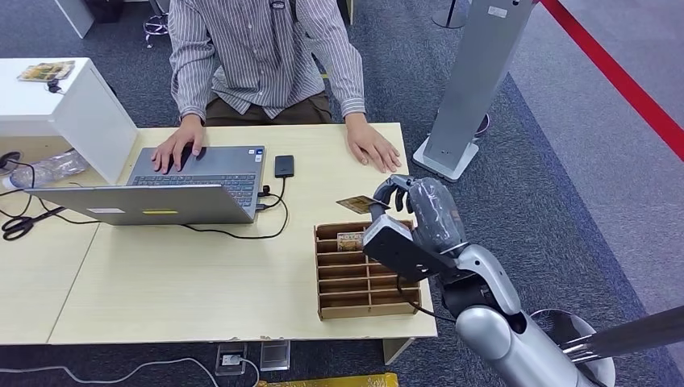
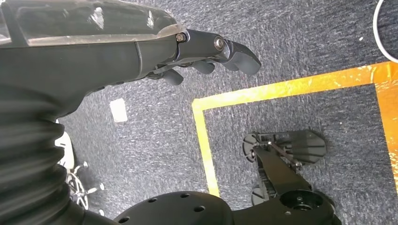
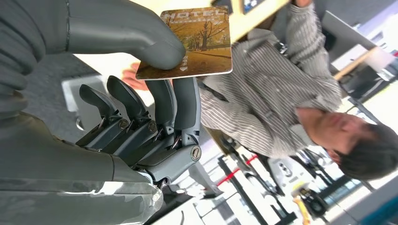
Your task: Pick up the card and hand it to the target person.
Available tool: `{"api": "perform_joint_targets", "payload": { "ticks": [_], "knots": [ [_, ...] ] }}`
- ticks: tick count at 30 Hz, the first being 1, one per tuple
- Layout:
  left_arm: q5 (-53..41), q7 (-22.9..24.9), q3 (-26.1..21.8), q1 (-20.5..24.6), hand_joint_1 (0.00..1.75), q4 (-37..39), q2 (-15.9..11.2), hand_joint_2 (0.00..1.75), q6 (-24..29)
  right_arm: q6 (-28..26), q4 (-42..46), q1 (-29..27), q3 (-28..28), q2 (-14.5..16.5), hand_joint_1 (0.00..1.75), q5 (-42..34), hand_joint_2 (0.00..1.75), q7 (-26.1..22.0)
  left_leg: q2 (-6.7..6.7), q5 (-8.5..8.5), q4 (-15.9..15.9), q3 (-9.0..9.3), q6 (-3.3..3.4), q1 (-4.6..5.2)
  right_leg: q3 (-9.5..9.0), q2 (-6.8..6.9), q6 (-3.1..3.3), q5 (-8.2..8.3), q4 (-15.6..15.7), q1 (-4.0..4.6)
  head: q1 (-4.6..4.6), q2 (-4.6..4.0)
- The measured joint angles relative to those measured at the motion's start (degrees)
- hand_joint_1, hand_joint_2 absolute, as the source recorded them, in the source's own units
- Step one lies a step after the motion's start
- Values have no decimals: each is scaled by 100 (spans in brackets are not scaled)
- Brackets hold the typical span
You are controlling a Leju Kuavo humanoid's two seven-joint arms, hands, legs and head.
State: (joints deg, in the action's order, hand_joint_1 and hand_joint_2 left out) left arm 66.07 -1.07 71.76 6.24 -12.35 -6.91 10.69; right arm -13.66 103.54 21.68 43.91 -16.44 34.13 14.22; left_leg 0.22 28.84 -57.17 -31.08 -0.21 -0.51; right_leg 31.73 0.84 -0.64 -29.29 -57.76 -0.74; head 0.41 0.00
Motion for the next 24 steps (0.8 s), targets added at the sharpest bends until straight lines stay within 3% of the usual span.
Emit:
{"api": "perform_joint_targets", "payload": {
  "ticks": [7,17,24],
  "knots": [
    [20,34,0,4,0,0,1,175,-20,75,49,508,-108,-28,162,-321,175,-161,-1,-1,1,-3,0,0,-3,1,0,0,-2,0,-5,0],
    [-178,44,60,92,0,0,74,175,-105,-1959,-1729,1363,-8,516,162,594,175,-1126,-4,-2,1,-4,0,0,-4,6,0,0,-3,0,4,1],
    [-186,116,129,118,0,0,96,175,-109,-2277,-2655,1446,47,791,162,782,175,-1194,-4,-2,1,-7,-1,0,0,5,0,0,-3,1,1,1]
  ]
}}
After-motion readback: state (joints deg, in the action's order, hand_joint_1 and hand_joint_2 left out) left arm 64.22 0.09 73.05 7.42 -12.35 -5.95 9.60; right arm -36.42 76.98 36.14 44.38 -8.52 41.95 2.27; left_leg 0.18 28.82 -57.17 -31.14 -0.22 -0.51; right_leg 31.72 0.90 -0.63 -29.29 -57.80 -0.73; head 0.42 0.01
